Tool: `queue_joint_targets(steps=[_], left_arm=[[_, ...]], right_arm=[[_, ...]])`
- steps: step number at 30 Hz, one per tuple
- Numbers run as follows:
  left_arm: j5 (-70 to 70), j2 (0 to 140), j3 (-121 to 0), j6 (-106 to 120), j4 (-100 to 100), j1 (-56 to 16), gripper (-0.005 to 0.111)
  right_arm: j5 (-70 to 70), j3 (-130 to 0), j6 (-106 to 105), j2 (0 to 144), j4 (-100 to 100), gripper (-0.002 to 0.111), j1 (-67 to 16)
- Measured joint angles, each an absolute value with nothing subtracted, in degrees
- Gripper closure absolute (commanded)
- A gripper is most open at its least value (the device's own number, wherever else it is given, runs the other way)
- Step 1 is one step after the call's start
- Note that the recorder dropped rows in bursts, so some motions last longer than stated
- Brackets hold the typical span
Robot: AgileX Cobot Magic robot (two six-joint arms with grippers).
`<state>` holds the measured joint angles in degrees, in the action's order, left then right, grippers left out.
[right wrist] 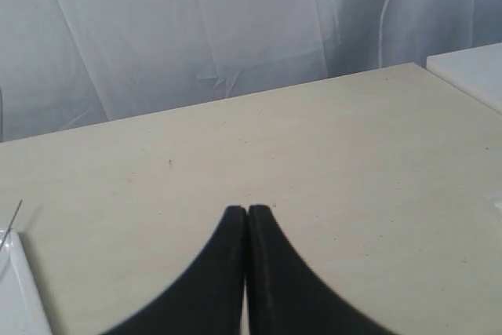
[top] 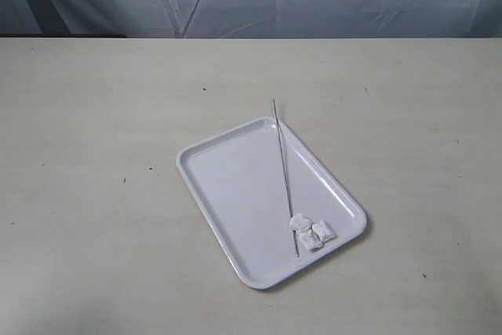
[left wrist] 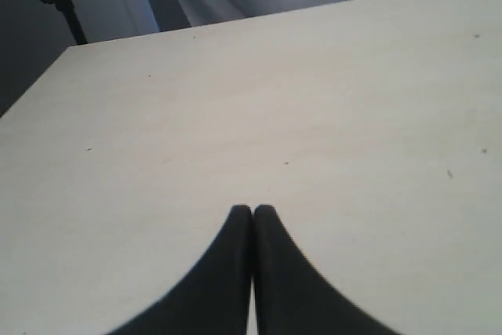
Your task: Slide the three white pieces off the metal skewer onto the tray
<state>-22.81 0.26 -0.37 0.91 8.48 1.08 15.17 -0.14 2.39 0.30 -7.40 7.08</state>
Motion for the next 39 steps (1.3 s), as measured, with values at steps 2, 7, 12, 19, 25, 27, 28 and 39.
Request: queue_joint_targets(steps=[2, 7, 12, 19, 25, 27, 28, 39], left_arm=[[-21.60, 0.26, -0.25, 0.68, 6.02, 1.08, 0.107], [-19.37, 0.26, -0.25, 0.49, 0.00, 1.08, 0.107], [-19.19, 0.26, -0.25, 0.62, 0.00, 1.08, 0.107], [-19.19, 0.26, -0.25, 1.15, 1.60, 1.08, 0.107], [-19.19, 0.26, -0.25, 1.26, 1.88, 1.08, 0.107], [-19.19, 0.26, -0.25, 1.26, 1.88, 1.08, 0.107], [-19.19, 0.26, -0.25, 1.26, 1.88, 1.08, 0.107], [-19.19, 0.26, -0.25, 1.26, 2.10, 1.08, 0.107]], right_arm=[[15.17, -0.14, 2.39, 0.30, -8.04, 0.109, 7.08], [15.17, -0.14, 1.82, 0.30, -8.26, 0.109, 7.08], [15.28, -0.14, 0.47, 0.30, -7.51, 0.109, 4.84], [17.08, -0.14, 0.33, 0.30, -5.04, 0.109, -1.06], [17.30, -0.14, 0.33, 0.30, -4.91, 0.109, -2.11], [17.30, -0.14, 0.33, 0.30, -4.91, 0.109, -2.11], [17.30, -0.14, 0.33, 0.30, -4.91, 0.109, -2.11], [17.67, -0.14, 0.33, 0.30, -4.91, 0.109, -2.11]])
